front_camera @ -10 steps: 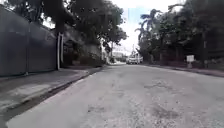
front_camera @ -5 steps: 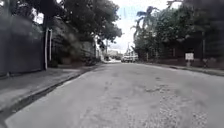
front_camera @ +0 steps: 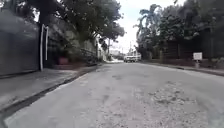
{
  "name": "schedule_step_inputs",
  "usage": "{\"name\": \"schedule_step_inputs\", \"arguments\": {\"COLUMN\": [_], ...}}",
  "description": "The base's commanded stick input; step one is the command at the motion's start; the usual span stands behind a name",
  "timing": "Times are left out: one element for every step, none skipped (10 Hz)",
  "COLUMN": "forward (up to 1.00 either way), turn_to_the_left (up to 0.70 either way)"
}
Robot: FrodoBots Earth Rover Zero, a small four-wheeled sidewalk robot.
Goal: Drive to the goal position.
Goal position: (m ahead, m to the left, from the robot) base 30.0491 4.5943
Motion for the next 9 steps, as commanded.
{"name": "schedule_step_inputs", "arguments": {"forward": [1.00,1.00,1.00,1.00,1.00,1.00,1.00,1.00,1.00], "turn_to_the_left": [0.02,0.02,0.02,0.02,0.02,0.02,0.02,-0.01,-0.30]}}
